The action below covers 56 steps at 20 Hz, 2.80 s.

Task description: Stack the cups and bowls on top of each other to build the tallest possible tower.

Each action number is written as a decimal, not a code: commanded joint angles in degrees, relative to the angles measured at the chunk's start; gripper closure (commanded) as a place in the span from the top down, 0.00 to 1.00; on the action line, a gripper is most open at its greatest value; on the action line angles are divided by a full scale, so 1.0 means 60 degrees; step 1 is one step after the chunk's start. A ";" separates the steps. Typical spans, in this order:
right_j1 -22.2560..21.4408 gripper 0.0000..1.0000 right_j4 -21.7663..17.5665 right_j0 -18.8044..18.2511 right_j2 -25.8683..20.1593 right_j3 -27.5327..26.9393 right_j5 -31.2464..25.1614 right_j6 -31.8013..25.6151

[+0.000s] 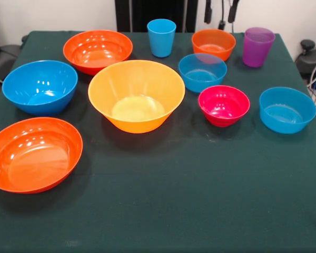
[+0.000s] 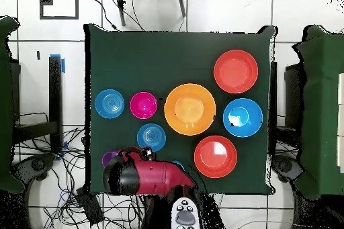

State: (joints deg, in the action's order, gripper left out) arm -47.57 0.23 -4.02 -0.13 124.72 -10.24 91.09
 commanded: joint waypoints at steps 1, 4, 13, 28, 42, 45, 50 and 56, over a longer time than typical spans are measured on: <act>0.1563 1.00 -0.0142 0.0040 -0.0370 -0.0235 0.1212 0.1776; 0.1948 1.00 -0.0113 0.0116 -0.0324 -0.0445 0.1493 0.1783; 0.1960 1.00 0.0241 0.0573 -0.0450 -0.0036 0.1800 0.2323; 0.2614 1.00 0.1281 0.3235 -0.0427 -0.1479 0.1453 0.3828; 0.2565 1.00 0.1428 0.4287 0.0031 -0.2091 0.1046 0.3972; 0.2271 1.00 0.0964 0.3775 0.0014 -0.1564 0.1229 0.3761; 0.1932 1.00 0.0826 0.3193 -0.0348 -0.1220 0.0932 0.3624; 0.2459 1.00 0.1411 0.3472 -0.0278 -0.2465 0.0401 0.3717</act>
State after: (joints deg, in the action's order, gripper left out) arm -35.22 7.29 16.45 0.66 115.14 -1.33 106.33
